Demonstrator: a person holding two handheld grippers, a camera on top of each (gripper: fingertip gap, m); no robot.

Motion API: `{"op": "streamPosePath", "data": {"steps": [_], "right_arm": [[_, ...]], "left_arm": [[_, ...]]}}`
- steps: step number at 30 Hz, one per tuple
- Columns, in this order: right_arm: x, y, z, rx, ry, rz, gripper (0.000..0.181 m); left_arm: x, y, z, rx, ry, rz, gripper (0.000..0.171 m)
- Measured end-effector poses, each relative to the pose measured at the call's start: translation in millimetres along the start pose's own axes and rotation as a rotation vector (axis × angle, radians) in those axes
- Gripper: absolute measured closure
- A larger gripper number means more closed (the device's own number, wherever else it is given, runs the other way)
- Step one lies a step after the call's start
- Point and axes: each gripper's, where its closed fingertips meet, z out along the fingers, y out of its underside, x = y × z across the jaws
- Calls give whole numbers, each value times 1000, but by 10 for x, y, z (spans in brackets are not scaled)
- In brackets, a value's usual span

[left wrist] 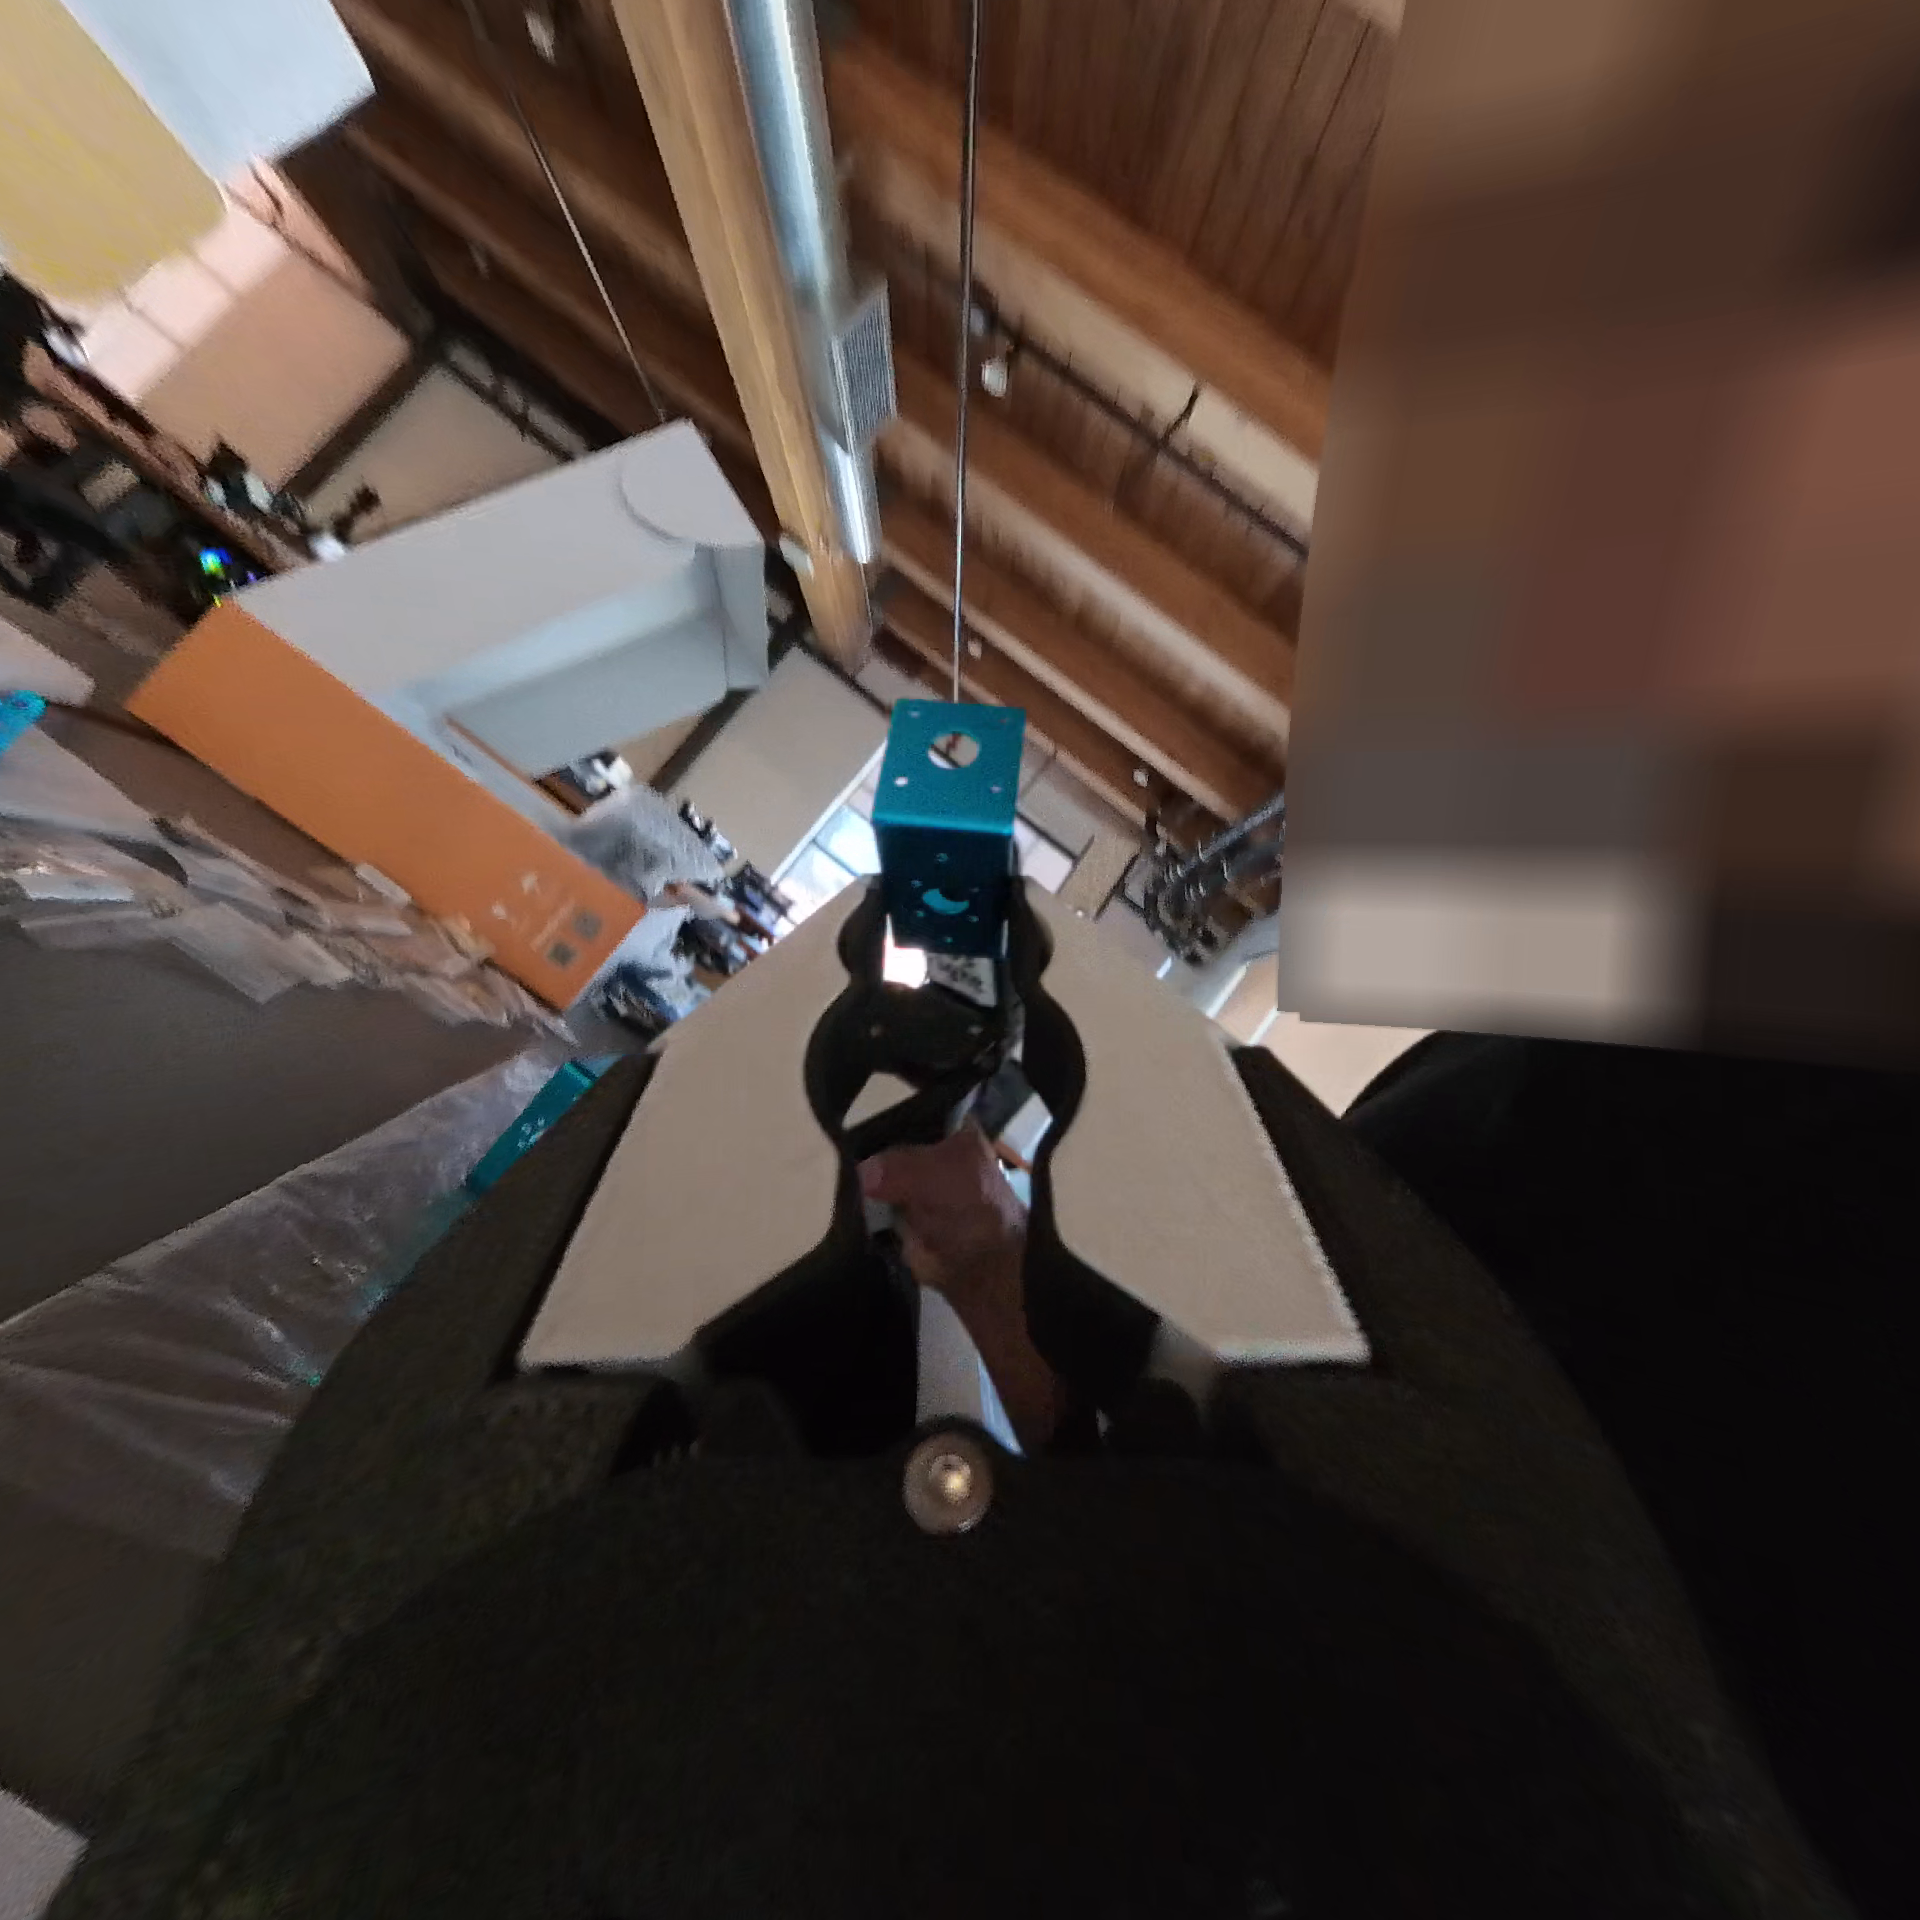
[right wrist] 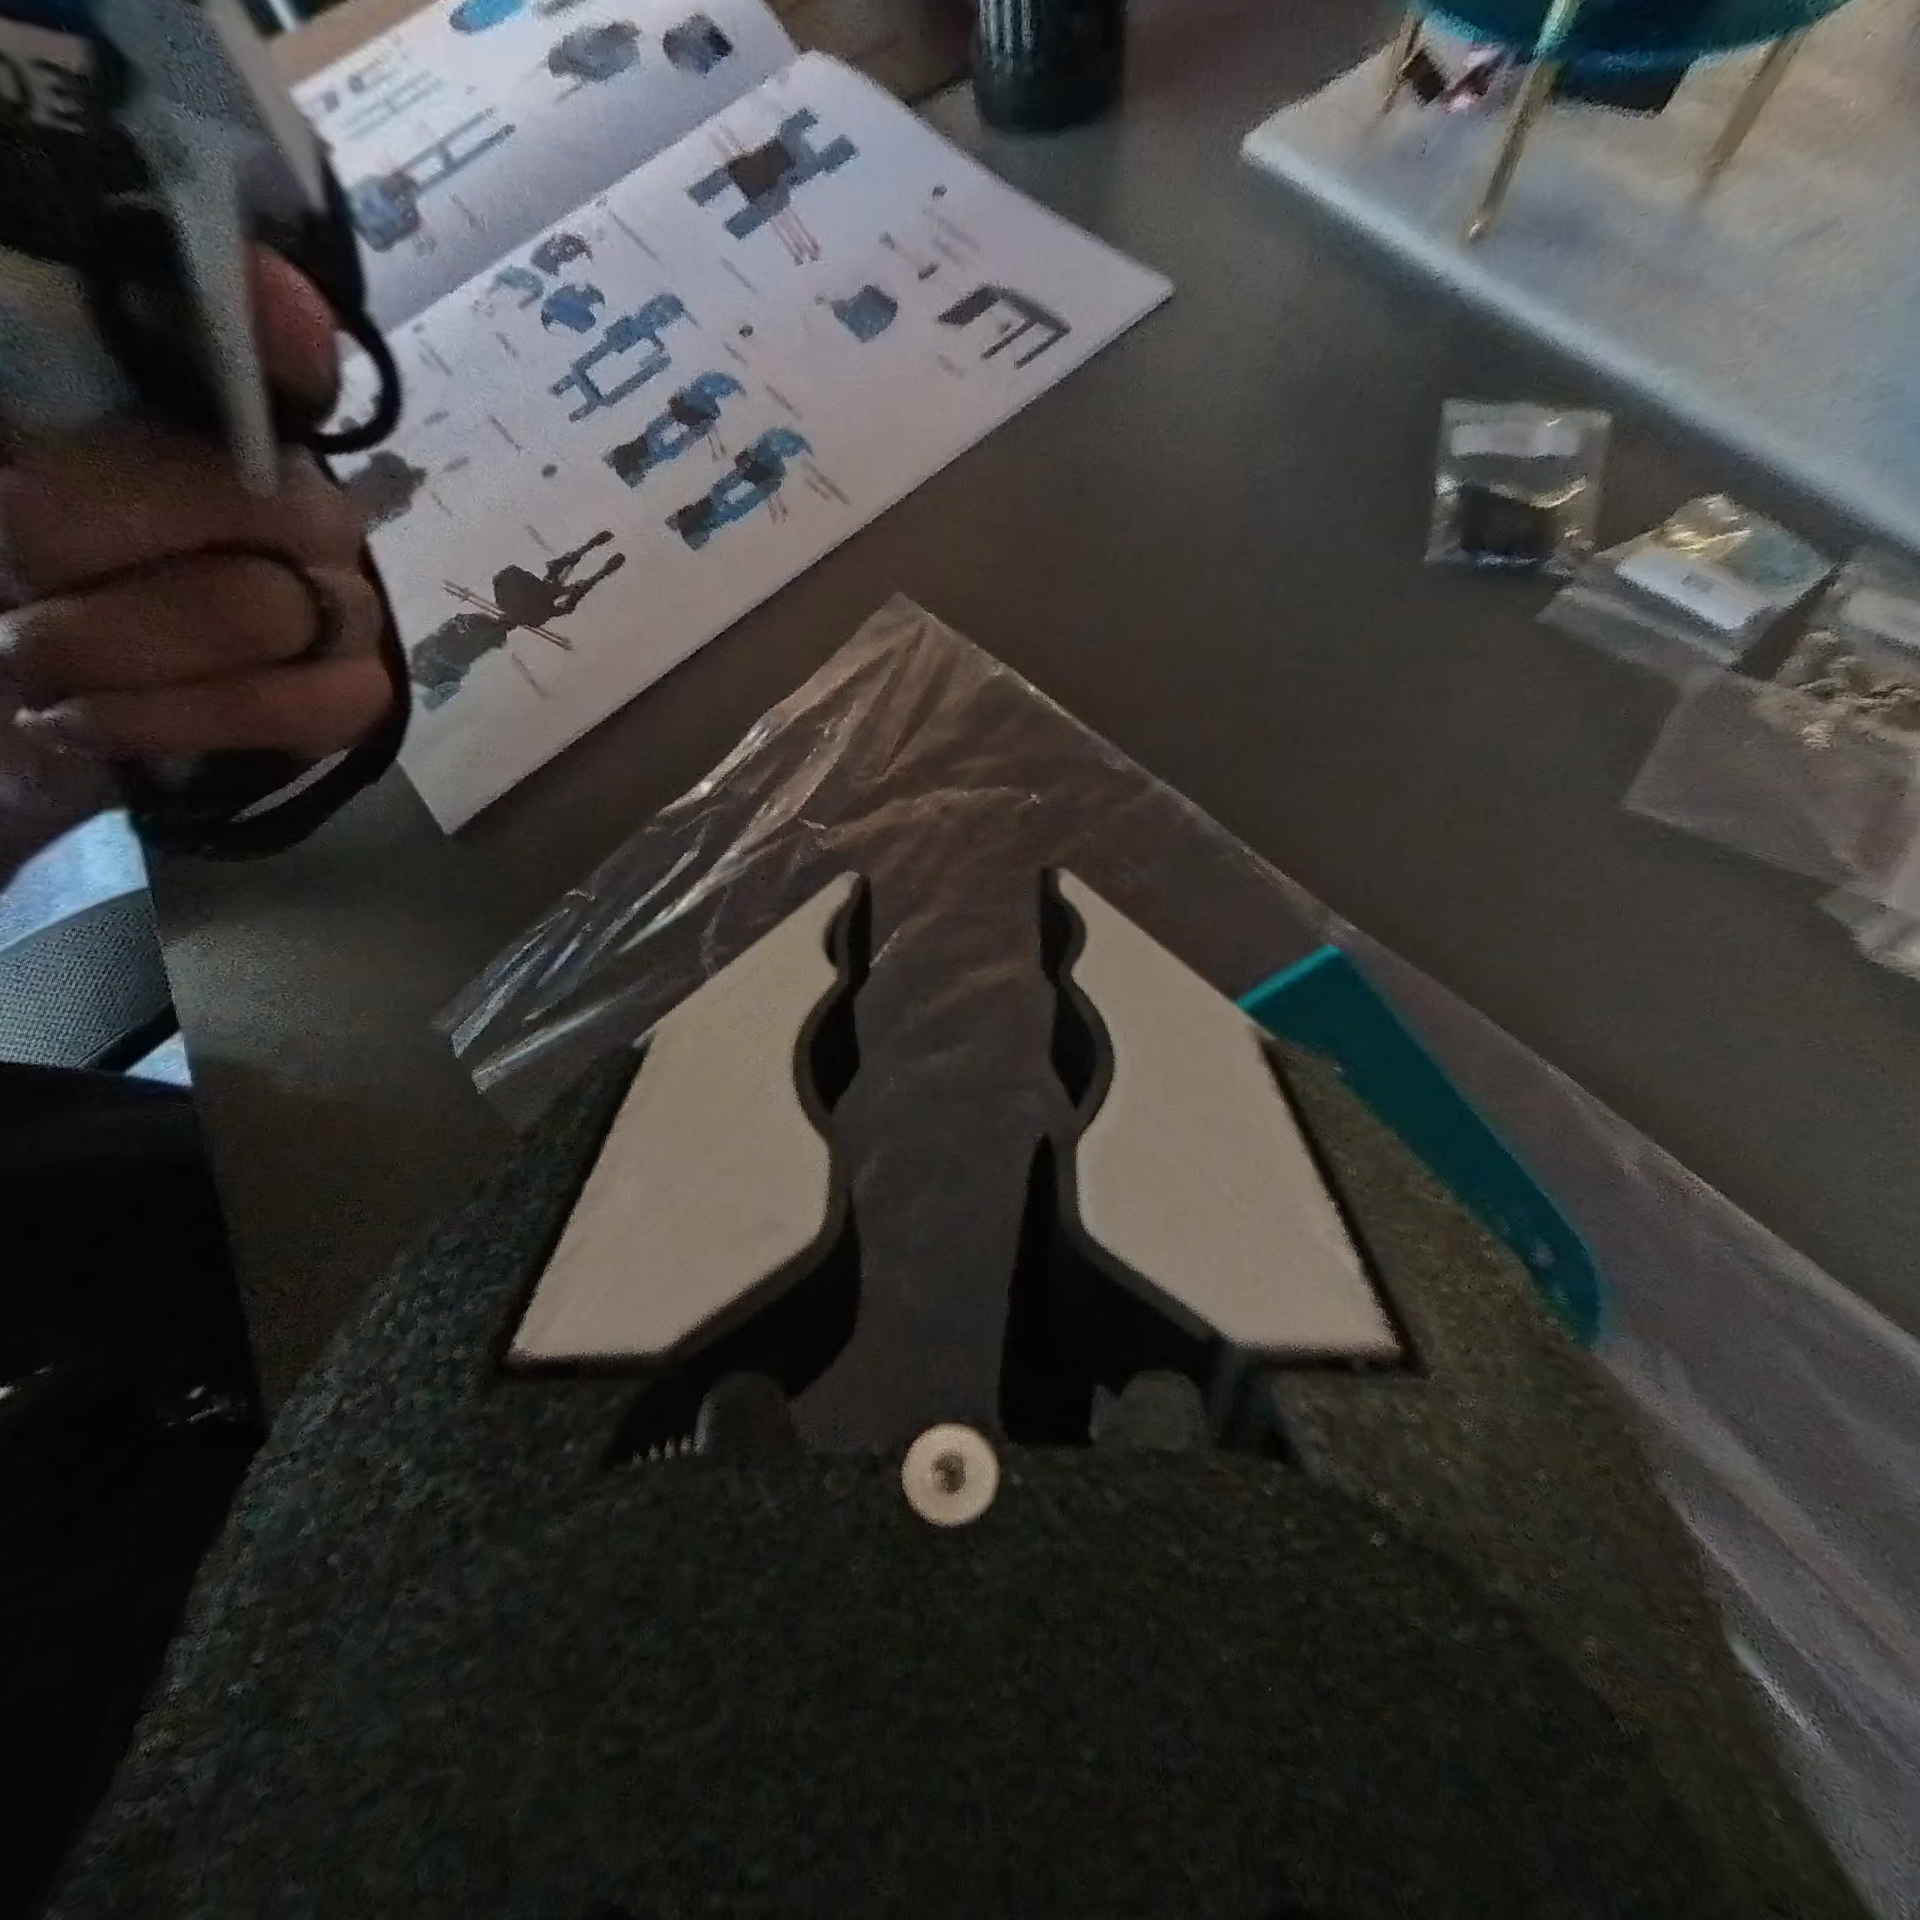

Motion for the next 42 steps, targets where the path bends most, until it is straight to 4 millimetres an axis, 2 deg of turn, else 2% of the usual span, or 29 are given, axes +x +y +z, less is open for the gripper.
{"op": "streamPosePath", "data": {"steps": [3, 9, 15, 20, 28, 32, 34, 36, 40, 42], "right_arm": [[73, -6, 208, -61, 49, -14, 153], [253, 50, 494, -177, 141, -7, 163], [249, 11, 529, -156, 166, 63, 172], [229, 66, 607, -172, 178, 82, 175], [148, 29, 541, -134, 156, 64, 181], [-1, -185, 374, 19, 65, 94, 180], [-100, -377, 217, 153, -10, 142, 180], [-272, -654, -2, 331, -165, 206, 180], [-554, -1135, -400, 591, -414, 273, 181], [-662, -1223, -409, 575, -434, 242, 181]], "left_arm": [[69, 8, -61, 59, -23, 54, 150], [108, 12, -162, 12, -84, 206, 150], [88, -98, -278, -64, -129, 307, 150], [42, -138, -352, -75, -118, 295, 150], [-11, -144, -347, -71, -149, 298, 150], [-178, -118, -337, -99, -283, 333, 149], [-278, -73, -334, -123, -341, 326, 149], [-348, -5, -296, -152, -370, 304, 149], [-338, 69, -107, -109, -296, 276, 149], [-317, 102, -20, -75, -233, 224, 150]]}}
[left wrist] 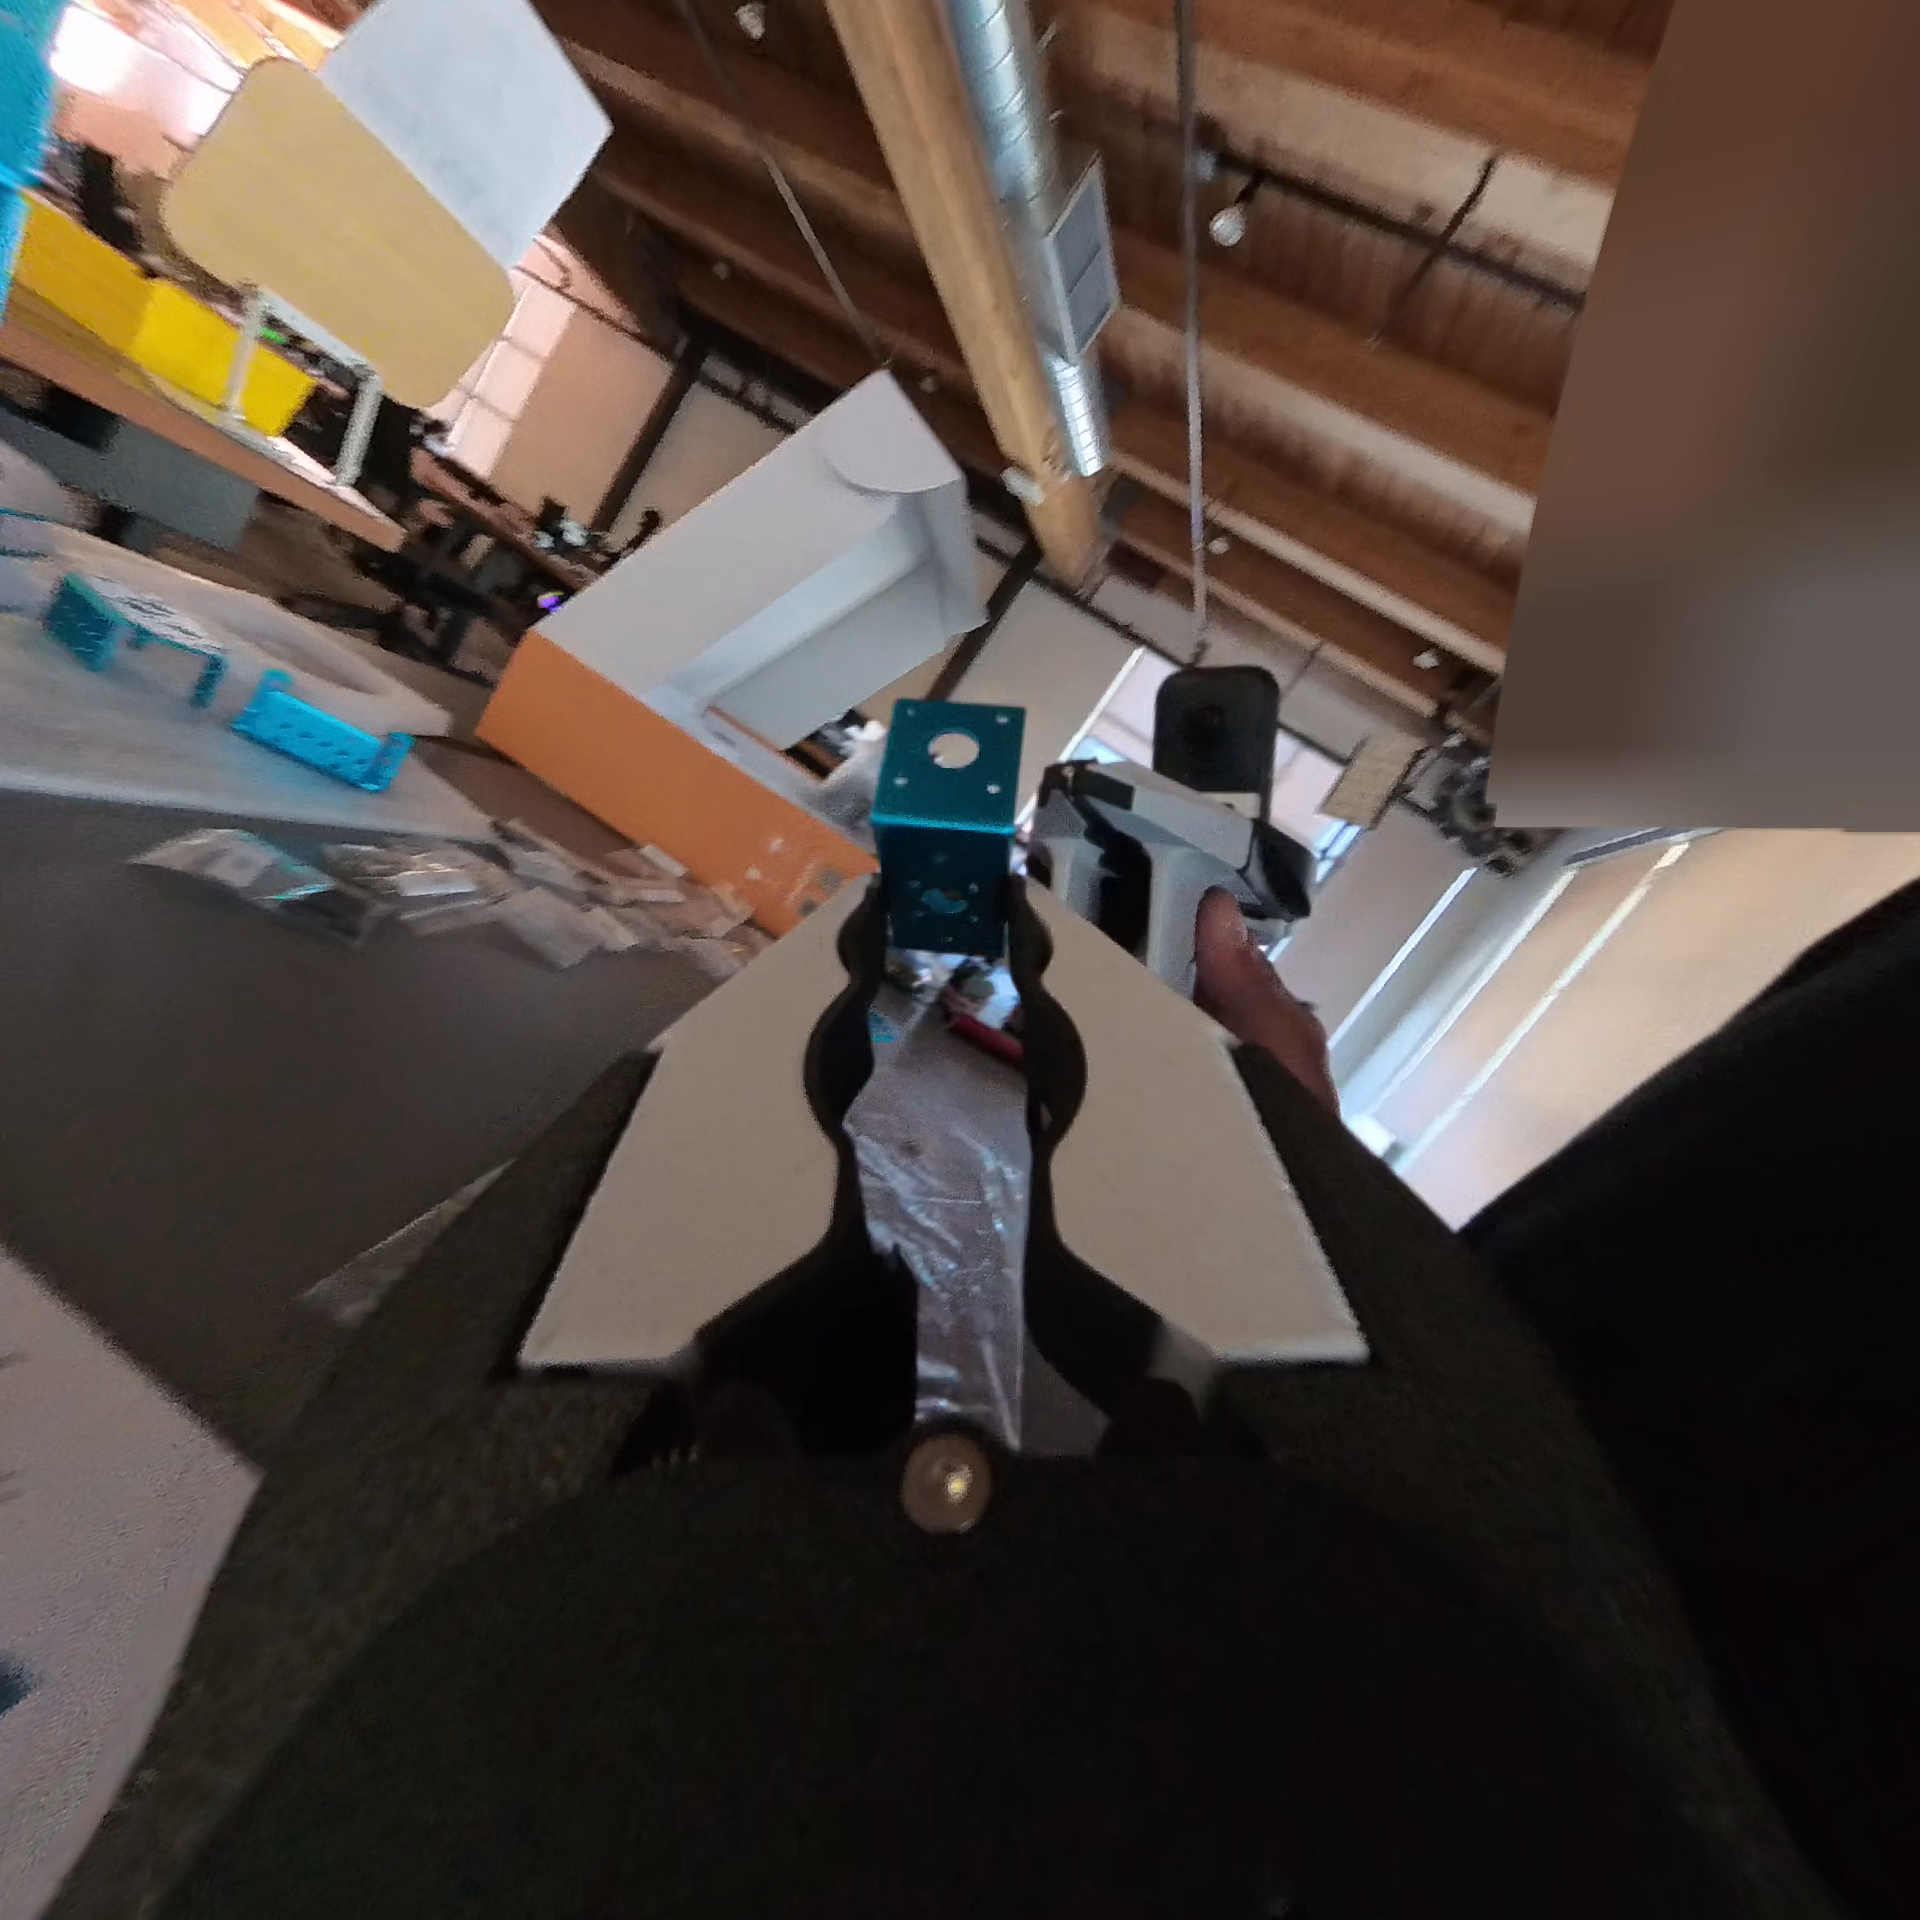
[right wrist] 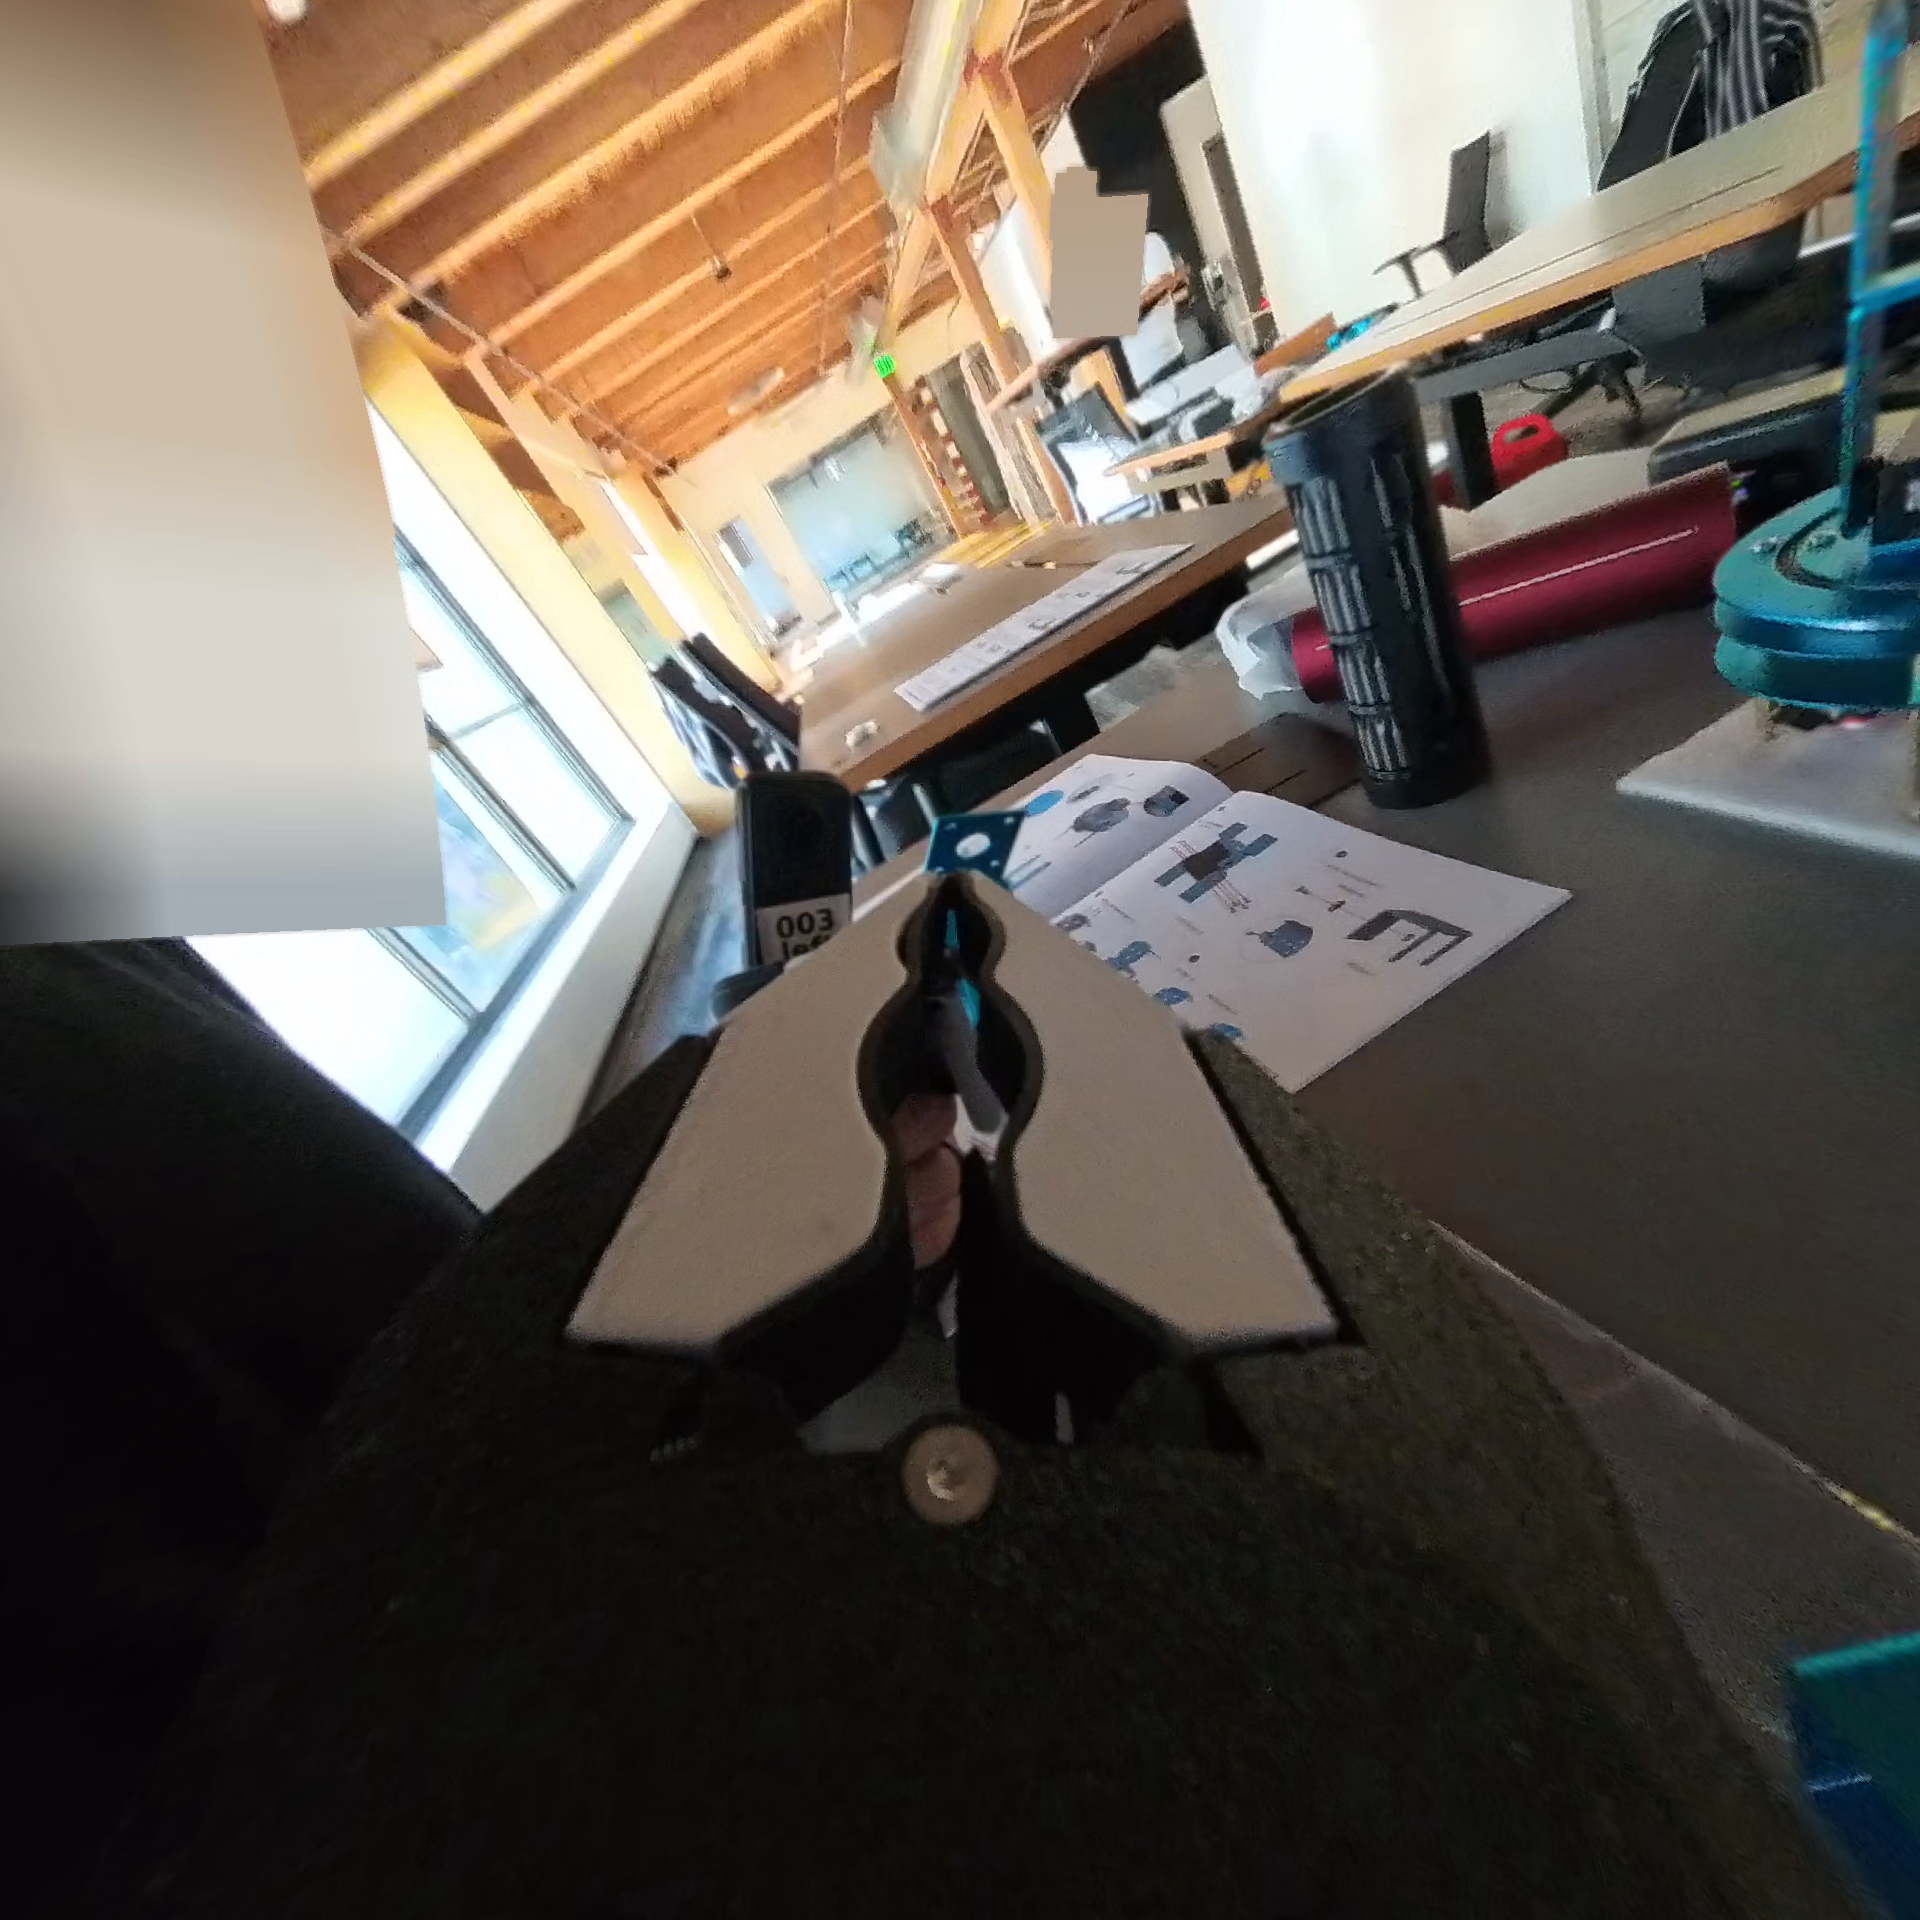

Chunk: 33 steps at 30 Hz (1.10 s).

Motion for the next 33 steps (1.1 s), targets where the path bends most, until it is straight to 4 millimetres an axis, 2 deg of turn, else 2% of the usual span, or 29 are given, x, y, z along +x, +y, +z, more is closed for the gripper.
{"op": "streamPosePath", "data": {"steps": [2, 4, 6, 12, 18, 22, 27, 29, 33], "right_arm": [[-5, 12, 56, -61, 73, -79, 181], [-35, -13, 63, -115, 139, -170, 181], [-82, 116, 99, -261, 150, -205, 180], [-273, 102, 150, -448, 134, -278, 180], [-561, 22, 260, -560, 28, -352, 179], [-686, 2, 282, -674, 18, -428, 178], [-715, -103, 273, -686, 79, -523, 175], [-779, -164, 253, -647, 59, -494, 174], [-680, -439, 112, -523, 113, -463, 173]], "left_arm": [[65, 26, 59, 4, 40, -3, 150], [177, 31, 91, -4, 59, 90, 150], [261, 28, 108, 8, 64, 170, 150], [426, -58, 117, 101, 124, 191, 150], [702, -220, 6, 209, 252, 208, 150], [824, -298, -72, 257, 309, 213, 150], [908, -359, -131, 296, 350, 203, 150], [921, -361, -137, 298, 350, 207, 150], [946, -338, -123, 298, 354, 201, 150]]}}
